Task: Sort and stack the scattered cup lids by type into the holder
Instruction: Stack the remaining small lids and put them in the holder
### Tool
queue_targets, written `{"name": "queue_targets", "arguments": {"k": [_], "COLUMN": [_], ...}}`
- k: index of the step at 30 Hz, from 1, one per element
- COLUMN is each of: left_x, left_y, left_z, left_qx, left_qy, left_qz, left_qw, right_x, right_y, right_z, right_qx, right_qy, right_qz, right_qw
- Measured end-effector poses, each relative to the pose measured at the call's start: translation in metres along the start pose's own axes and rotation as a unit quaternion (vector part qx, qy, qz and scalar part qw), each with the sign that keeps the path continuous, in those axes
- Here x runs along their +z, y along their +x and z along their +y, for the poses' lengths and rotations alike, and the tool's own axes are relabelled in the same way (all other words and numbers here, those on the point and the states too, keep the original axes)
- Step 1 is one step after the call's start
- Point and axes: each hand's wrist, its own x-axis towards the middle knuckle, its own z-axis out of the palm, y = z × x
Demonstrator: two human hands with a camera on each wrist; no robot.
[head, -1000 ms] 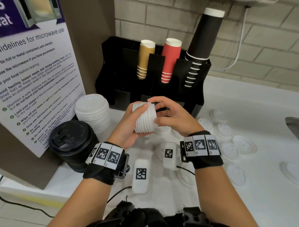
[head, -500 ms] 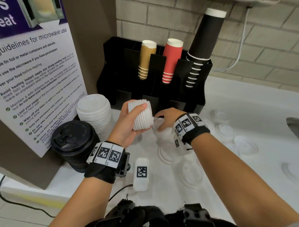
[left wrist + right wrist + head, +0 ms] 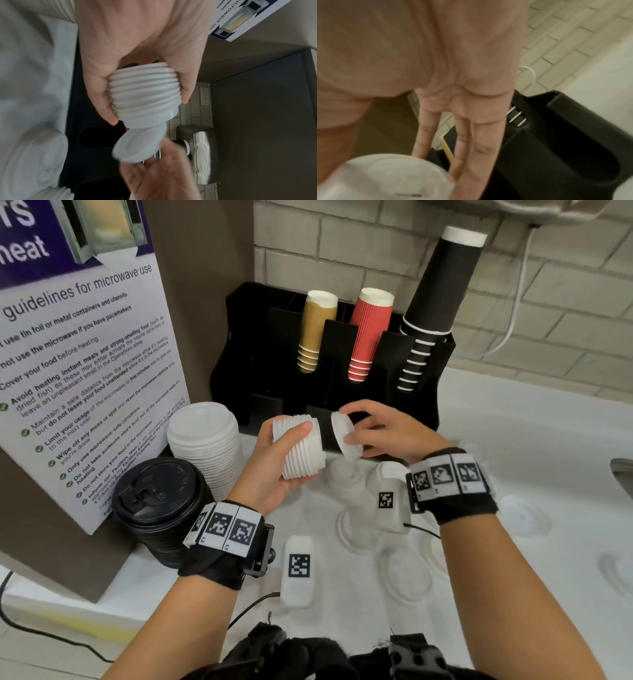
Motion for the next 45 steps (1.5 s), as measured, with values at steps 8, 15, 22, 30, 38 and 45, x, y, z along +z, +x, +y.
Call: {"name": "queue_targets", "arguments": {"k": [8, 15, 22, 30, 38, 45], "left_x": [0.011, 0.012, 0.010, 0.002, 0.003, 0.000], "left_y": [-0.002, -0.004, -0.003, 0.003, 0.004, 0.003], "left_z": [-0.002, -0.004, -0.005, -0.006, -0.008, -0.005], "left_qx": [-0.022, -0.018, -0.007, 0.005, 0.014, 0.020], "left_qy": [0.005, 0.000, -0.005, -0.005, -0.001, 0.000], "left_qz": [-0.025, -0.022, -0.016, 0.014, 0.004, 0.002], "left_qw": [0.999, 1.000, 1.000, 1.000, 1.000, 1.000], "right_x": [0.018, 0.027, 0.027, 0.025, 0.043, 0.018], "right_y": [-0.026, -0.027, -0.018, 0.028, 0.045, 0.031], "right_z": [-0.016, -0.014, -0.008, 0.021, 0.029, 0.023], "right_qx": [-0.109, -0.107, -0.112, 0.069, 0.076, 0.064], "right_qy": [0.077, 0.085, 0.100, -0.335, -0.411, -0.293], "right_qz": [-0.028, -0.011, -0.027, -0.071, -0.101, -0.014], "right_qw": [0.991, 0.991, 0.988, 0.937, 0.903, 0.954]}}
